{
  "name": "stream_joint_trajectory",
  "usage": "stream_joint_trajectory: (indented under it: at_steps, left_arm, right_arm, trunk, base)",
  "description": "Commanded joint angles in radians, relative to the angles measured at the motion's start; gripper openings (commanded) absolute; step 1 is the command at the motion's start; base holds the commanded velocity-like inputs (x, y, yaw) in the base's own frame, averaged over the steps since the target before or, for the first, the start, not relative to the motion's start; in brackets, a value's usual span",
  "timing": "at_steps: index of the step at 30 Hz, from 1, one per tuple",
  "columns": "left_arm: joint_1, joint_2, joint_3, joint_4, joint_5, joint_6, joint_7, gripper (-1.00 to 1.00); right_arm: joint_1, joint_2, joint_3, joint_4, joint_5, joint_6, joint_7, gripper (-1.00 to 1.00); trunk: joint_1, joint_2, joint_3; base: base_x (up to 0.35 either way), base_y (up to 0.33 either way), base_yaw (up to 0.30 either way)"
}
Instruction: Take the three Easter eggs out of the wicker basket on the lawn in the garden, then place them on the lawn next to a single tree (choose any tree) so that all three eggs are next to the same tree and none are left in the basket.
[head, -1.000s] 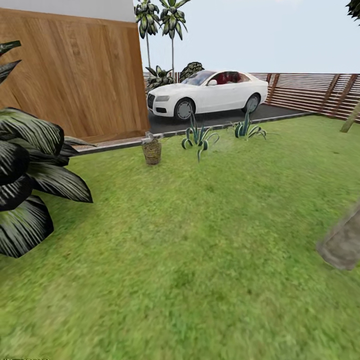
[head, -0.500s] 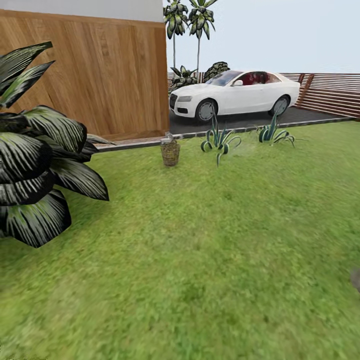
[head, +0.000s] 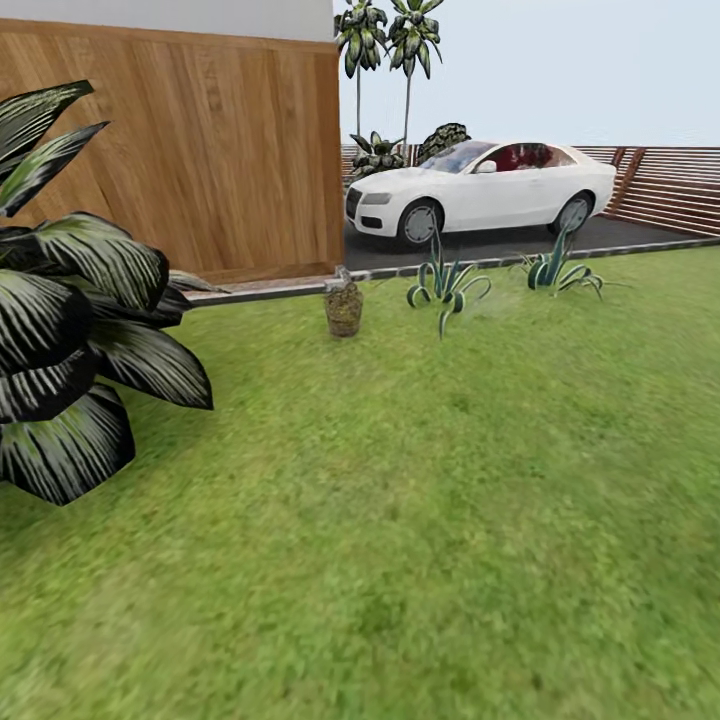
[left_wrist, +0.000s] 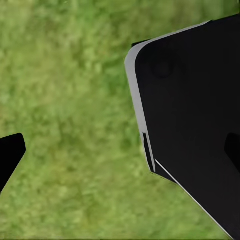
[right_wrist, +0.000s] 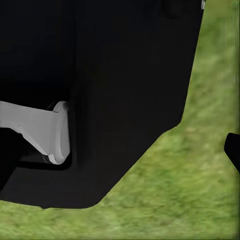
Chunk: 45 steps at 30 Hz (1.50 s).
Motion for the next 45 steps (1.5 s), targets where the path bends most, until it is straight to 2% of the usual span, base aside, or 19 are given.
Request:
stream_joint_trajectory:
  at_steps: [1, 45]
  left_arm:
    - [0.000, 0.000, -0.004, 0.001, -0.001, -0.003, 0.001, 1.00]
    - [0.000, 0.000, -0.004, 0.001, -0.001, -0.004, 0.001, 1.00]
  right_arm:
    - [0.000, 0.000, 0.007, -0.001, 0.000, -0.001, -0.001, 1.00]
    - [0.001, 0.000, 0.007, -0.001, 0.000, -0.001, -0.001, 1.00]
  trunk:
    - [0.001, -0.001, -0.001]
    - [0.001, -0.001, -0.001]
  base:
    - [0.263, -0.157, 0.003]
    - [0.263, -0.163, 0.019]
